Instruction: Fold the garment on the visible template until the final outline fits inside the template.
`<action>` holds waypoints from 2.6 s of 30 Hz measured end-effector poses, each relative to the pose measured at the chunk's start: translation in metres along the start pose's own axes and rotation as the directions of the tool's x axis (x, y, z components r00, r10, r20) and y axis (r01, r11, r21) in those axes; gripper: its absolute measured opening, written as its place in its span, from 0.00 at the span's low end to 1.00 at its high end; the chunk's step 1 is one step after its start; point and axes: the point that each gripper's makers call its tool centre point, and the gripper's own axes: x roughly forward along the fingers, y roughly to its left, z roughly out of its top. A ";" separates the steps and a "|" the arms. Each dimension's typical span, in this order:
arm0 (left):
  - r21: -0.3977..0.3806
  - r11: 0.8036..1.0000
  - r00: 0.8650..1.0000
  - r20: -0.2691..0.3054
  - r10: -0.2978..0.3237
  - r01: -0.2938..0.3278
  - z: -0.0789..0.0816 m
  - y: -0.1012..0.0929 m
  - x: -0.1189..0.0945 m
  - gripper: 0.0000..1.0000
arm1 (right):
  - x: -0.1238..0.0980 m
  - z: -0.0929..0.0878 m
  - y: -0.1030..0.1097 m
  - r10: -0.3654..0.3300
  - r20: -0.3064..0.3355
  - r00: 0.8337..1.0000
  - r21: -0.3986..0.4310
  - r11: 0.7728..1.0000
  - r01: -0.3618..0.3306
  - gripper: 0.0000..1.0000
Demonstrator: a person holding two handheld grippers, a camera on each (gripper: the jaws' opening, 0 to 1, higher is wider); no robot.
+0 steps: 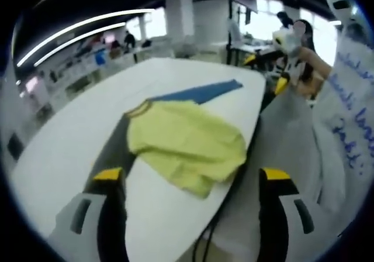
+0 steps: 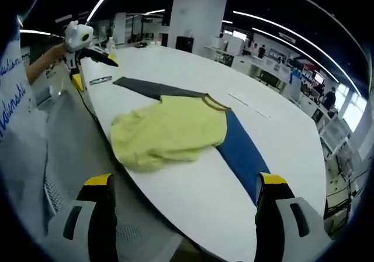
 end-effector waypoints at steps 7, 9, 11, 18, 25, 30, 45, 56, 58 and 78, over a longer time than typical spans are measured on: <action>-0.017 1.000 1.000 -0.020 0.008 -0.008 -0.009 0.004 0.005 0.82 | 0.007 -0.008 -0.002 0.015 -0.011 1.000 0.012 1.000 -0.015 1.00; -0.018 1.000 0.999 -0.032 0.013 -0.014 -0.013 0.006 0.007 0.78 | 0.009 -0.009 -0.002 0.016 -0.017 1.000 0.013 1.000 -0.016 1.00; -0.030 1.000 0.999 -0.033 0.008 -0.009 -0.016 0.007 0.010 0.74 | 0.010 -0.010 -0.004 0.017 -0.011 1.000 0.019 1.000 -0.016 1.00; -0.103 0.995 0.999 -0.051 0.000 -0.005 -0.032 0.010 0.021 0.61 | 0.016 -0.018 0.000 0.041 -0.012 0.999 0.027 0.999 -0.040 0.92; -0.170 0.985 0.998 -0.066 -0.016 0.005 -0.050 0.011 0.043 0.46 | 0.026 -0.025 0.007 0.072 -0.016 0.997 0.041 0.997 -0.071 0.86; -0.196 0.980 0.997 -0.075 -0.030 0.015 -0.057 0.015 0.058 0.41 | 0.036 -0.021 0.007 0.088 0.005 0.996 0.041 0.995 -0.089 0.77; -0.232 0.972 0.996 -0.091 0.001 -0.023 -0.062 0.040 0.081 0.33 | 0.086 -0.021 -0.007 0.135 0.018 0.991 0.009 0.991 -0.136 0.45; -0.269 0.963 0.995 -0.098 -0.008 -0.019 -0.066 0.045 0.095 0.28 | 0.124 -0.032 -0.004 0.194 -0.024 0.981 -0.008 0.981 -0.194 0.39; -0.271 0.962 0.994 -0.108 -0.014 -0.015 -0.068 0.044 0.099 0.28 | 0.129 -0.031 -0.007 0.191 -0.023 0.981 -0.007 0.981 -0.191 0.37; -0.317 0.948 0.989 -0.137 -0.051 0.005 -0.082 0.040 0.113 0.25 | 0.170 -0.037 -0.011 0.216 -0.061 0.974 0.043 0.976 -0.214 0.31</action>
